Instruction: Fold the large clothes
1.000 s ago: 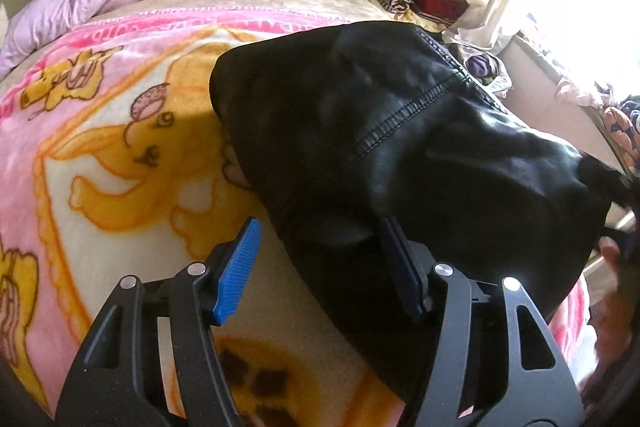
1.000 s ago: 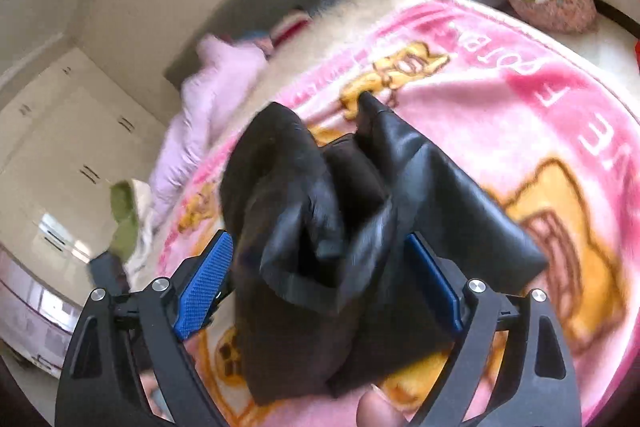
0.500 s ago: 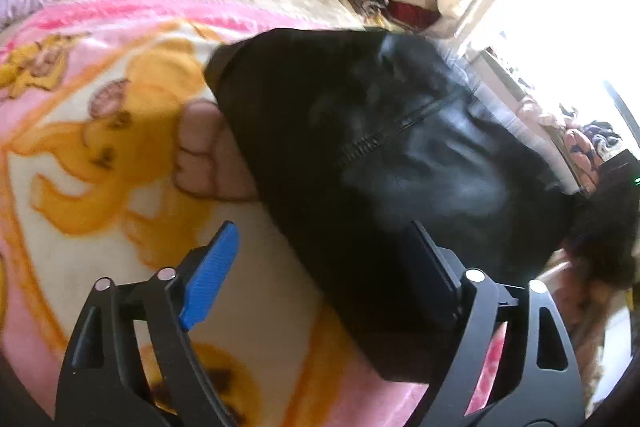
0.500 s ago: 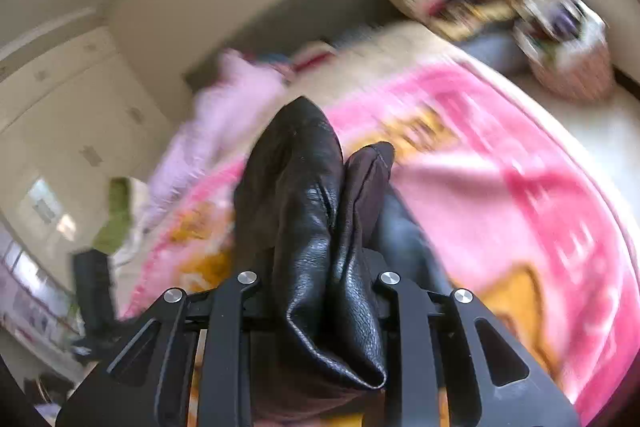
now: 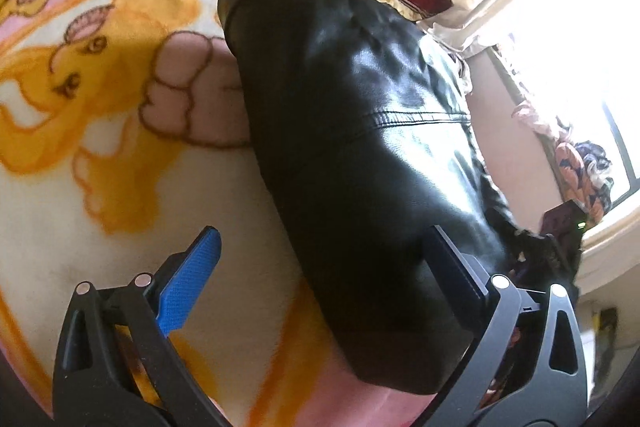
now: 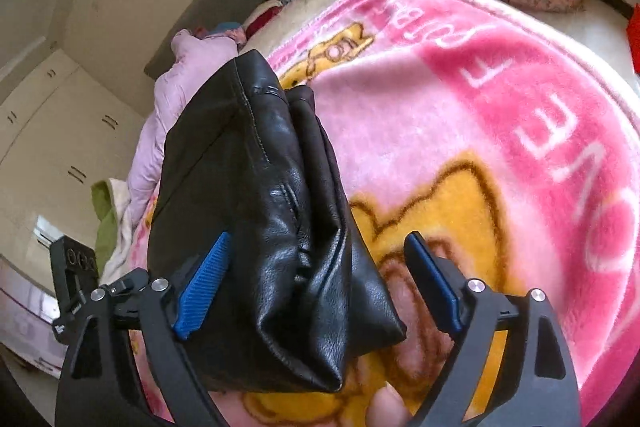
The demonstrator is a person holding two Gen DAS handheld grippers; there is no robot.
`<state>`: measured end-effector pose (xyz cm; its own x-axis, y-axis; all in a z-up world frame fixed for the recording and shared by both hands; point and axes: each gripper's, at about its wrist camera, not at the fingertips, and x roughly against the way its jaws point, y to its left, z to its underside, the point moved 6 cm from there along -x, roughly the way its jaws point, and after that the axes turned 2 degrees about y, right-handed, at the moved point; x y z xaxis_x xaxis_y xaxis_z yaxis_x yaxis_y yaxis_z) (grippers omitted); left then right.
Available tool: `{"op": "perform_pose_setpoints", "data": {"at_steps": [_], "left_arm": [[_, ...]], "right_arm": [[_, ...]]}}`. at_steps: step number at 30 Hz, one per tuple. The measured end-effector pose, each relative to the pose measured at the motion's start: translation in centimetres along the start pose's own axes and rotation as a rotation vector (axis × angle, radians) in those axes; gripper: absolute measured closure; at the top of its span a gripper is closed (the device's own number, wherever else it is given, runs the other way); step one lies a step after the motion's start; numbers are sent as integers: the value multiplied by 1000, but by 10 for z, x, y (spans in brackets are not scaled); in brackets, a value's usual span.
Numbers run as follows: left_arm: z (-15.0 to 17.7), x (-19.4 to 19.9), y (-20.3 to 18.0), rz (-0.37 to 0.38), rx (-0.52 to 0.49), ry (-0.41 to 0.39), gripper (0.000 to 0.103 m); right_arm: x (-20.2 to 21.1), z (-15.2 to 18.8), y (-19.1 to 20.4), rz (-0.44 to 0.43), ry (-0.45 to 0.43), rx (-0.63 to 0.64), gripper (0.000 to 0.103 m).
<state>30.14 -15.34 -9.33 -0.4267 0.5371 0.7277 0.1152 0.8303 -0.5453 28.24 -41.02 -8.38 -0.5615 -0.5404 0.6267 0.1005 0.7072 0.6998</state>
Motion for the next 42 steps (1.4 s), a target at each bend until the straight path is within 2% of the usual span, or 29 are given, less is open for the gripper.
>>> {"op": "perform_pose_setpoints", "data": {"at_steps": [3,4,5,9,12,14,19,21,22,25,26,29,31,35,42], "left_arm": [[2,-8,-2,49,52,19,8],[2,-11,-2,64,66,27,8],[3,-14,-3,79,77,36,8],[-2,-15,-6,94,47,49,8],[-8,-4,-5,80,9,32,9],[-10,6,-3,46,-32,19,9],[-12,34,11,-115,-150,-28,10],[-9,43,18,-155,-177,-46,10],[-7,48,22,-159,-182,-52,10],[-2,54,26,-167,-198,-60,10],[-1,55,26,-170,-210,-61,10],[0,58,25,-171,-234,-73,10],[-4,61,22,-181,-255,-86,10],[-9,62,19,-208,-287,-109,10],[-10,71,28,-268,-317,-139,10]], "right_arm": [[-13,1,-6,-55,43,-47,18],[-15,2,-4,-62,58,-40,22],[-17,3,-2,-100,77,-63,33],[-18,16,10,-145,97,-105,37],[-21,34,36,-160,95,-77,37],[-29,51,59,-175,106,-62,38],[-57,91,103,-205,96,-105,38],[-62,99,111,-193,67,-123,38],[-62,101,115,-159,34,-98,37],[-55,101,114,-122,2,-96,29],[-53,99,112,-118,7,-100,24],[-35,95,109,-85,-14,-78,21],[-19,91,109,-46,-59,-36,16],[1,71,117,18,-153,48,14],[-29,35,127,95,-175,95,14]]}}
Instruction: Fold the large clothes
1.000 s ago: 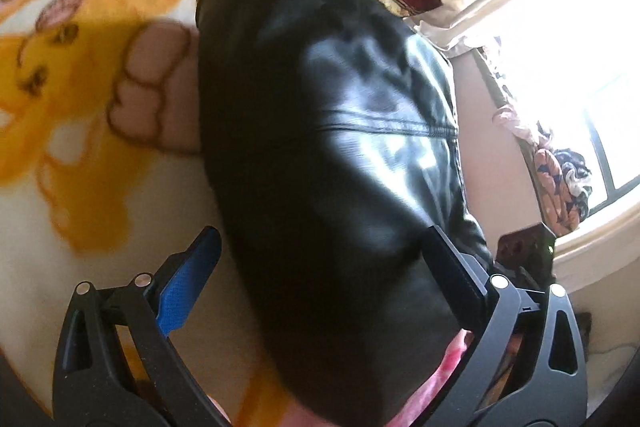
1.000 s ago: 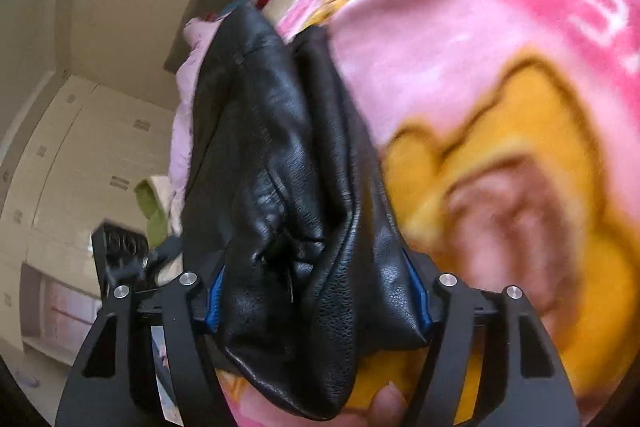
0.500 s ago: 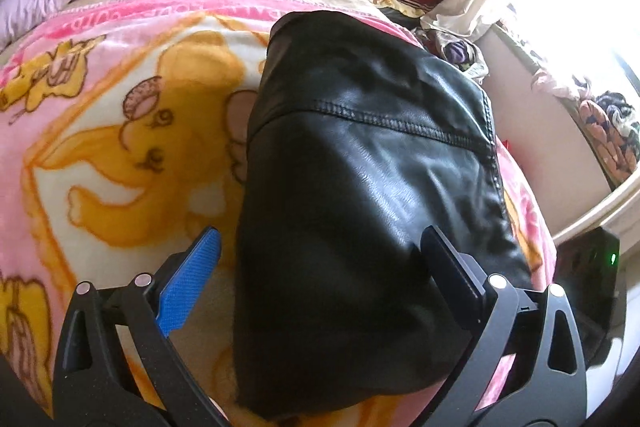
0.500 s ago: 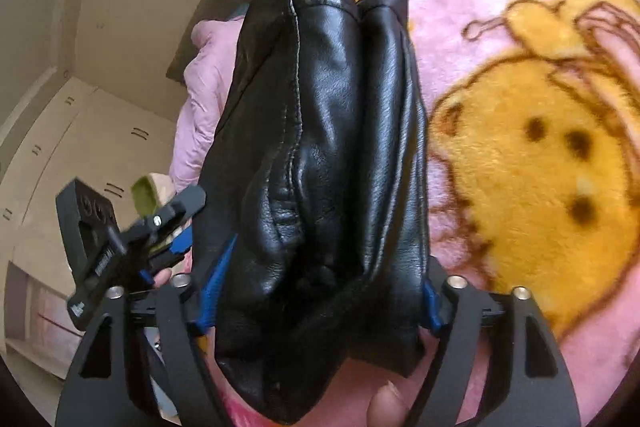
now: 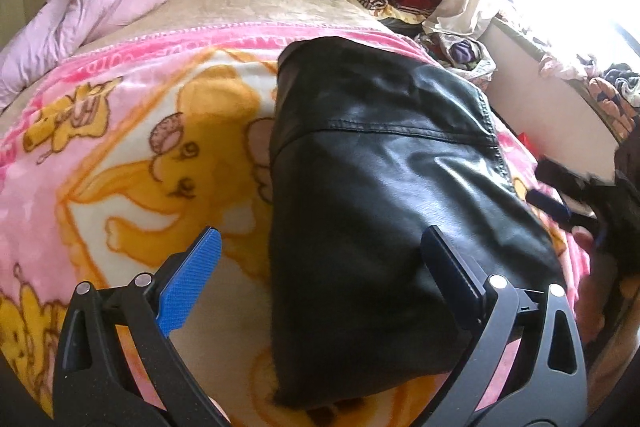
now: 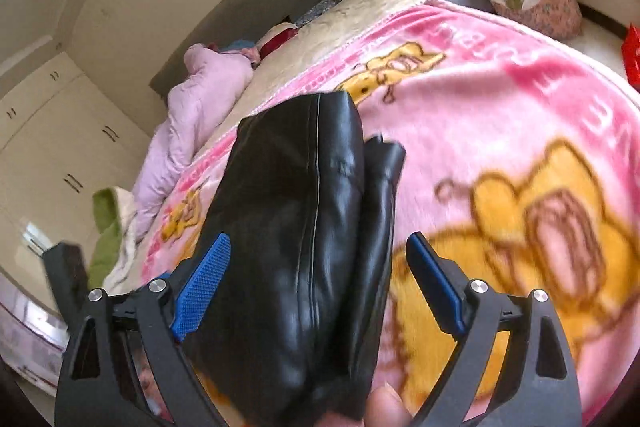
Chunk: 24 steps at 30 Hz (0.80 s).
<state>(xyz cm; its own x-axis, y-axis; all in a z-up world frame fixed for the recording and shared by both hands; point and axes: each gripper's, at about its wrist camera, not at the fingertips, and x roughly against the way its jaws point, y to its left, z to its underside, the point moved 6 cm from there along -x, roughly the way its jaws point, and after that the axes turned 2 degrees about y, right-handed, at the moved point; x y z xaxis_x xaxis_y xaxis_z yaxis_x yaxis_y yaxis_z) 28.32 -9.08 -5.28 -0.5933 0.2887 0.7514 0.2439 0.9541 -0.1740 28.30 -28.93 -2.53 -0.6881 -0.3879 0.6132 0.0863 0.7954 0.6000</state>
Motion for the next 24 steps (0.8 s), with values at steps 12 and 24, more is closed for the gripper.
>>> {"op": "perform_pose_setpoints", "data": {"at_steps": [12,24], "left_arm": [[10,-5,16,47,35,38,10],[20,-15,8,64,11,66,9]], "right_arm": [[-49,-24,-6,6,63,-31,67],[-47,-13,-4,28,-31,56,79]]}}
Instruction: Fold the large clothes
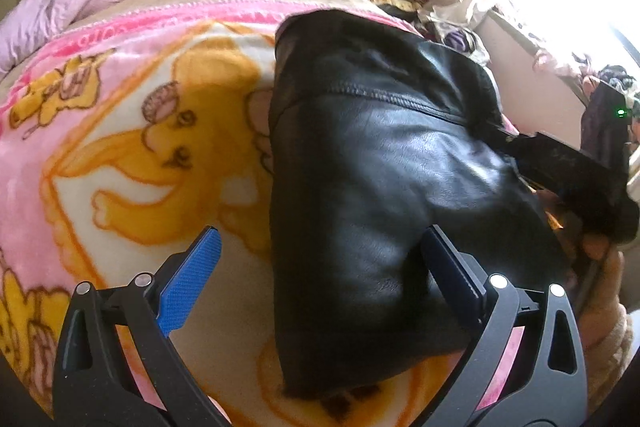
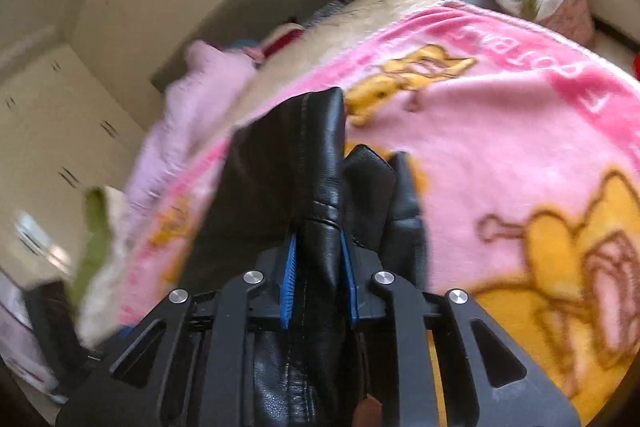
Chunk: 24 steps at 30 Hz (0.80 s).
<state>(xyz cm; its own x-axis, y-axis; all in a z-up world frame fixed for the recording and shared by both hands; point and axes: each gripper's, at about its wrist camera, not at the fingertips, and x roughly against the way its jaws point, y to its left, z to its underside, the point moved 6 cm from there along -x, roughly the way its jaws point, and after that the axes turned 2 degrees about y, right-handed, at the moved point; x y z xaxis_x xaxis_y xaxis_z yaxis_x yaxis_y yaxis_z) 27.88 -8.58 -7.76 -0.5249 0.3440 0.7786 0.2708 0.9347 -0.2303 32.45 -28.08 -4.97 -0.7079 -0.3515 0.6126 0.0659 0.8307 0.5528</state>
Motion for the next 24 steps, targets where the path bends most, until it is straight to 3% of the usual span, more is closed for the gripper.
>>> {"op": "perform_pose_setpoints", "data": {"at_steps": [7,13,15,24], "left_arm": [[2,-2,-2,-9,-5,-1,10],[1,0,-4,-6,-27,1,9],[0,1,-7,-4,-40,2,9],[0,4,-11,11,-53,3,10]], "right_arm": [[3,7,-7,85,-16,37,63],[15,15,-1,90,-23,28,50],[21,18,3,88,-24,31,36],[56,32,24,100,-59,87,26]]}}
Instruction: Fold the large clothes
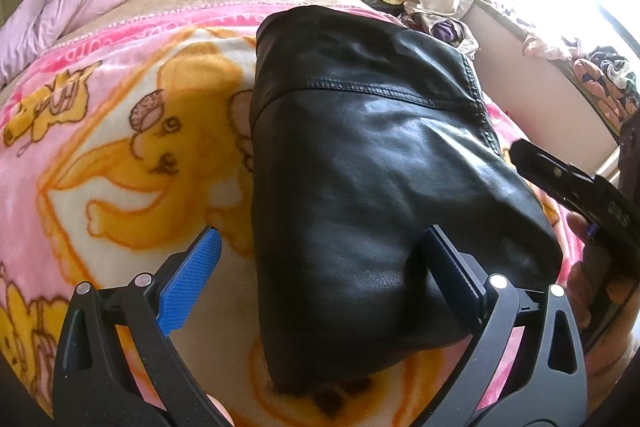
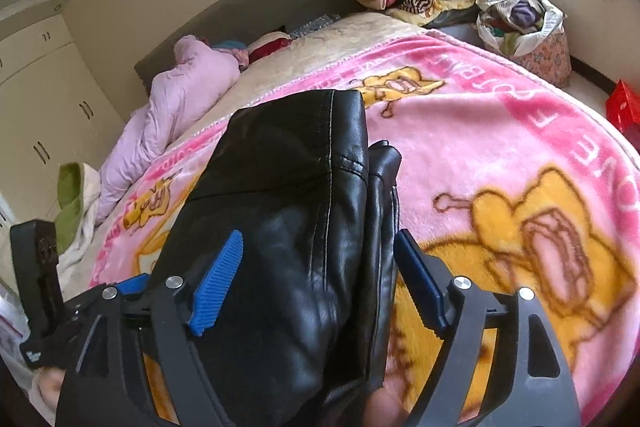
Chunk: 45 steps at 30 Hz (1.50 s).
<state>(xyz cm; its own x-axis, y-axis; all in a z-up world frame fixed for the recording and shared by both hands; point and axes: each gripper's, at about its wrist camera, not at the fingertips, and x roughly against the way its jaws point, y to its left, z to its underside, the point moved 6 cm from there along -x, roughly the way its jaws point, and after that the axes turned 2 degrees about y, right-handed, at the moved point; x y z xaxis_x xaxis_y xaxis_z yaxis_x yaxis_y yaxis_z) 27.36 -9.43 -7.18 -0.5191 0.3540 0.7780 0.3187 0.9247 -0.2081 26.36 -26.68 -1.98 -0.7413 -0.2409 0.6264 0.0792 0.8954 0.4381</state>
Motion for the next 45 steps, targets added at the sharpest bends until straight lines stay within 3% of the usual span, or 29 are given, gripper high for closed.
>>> {"op": "perform_pose_setpoints", "data": {"at_steps": [8,16,21,24,27,38,45], "left_arm": [[5,4,-2,-3,-3,-6,10],[12,5,-5,-13,-10,-4,9],[13,13,-9,-20,-7,-28,9],[13,21,-12,-20,-3,-53,9],[12,30,-14,-26,2,-80,9],[22,67,-23,-50,-7,-155,9],[40,87,-28,-76,-30,-179,9]], "right_arm": [[13,34,3,26,41,28,26],[7,61,-17,32,102,-55,26],[20,58,-10,30,58,-21,23],[31,58,-6,62,30,13,12],[39,58,-5,76,13,22,8],[86,60,0,77,-81,48,4],[121,71,18,101,-158,137,4]]}}
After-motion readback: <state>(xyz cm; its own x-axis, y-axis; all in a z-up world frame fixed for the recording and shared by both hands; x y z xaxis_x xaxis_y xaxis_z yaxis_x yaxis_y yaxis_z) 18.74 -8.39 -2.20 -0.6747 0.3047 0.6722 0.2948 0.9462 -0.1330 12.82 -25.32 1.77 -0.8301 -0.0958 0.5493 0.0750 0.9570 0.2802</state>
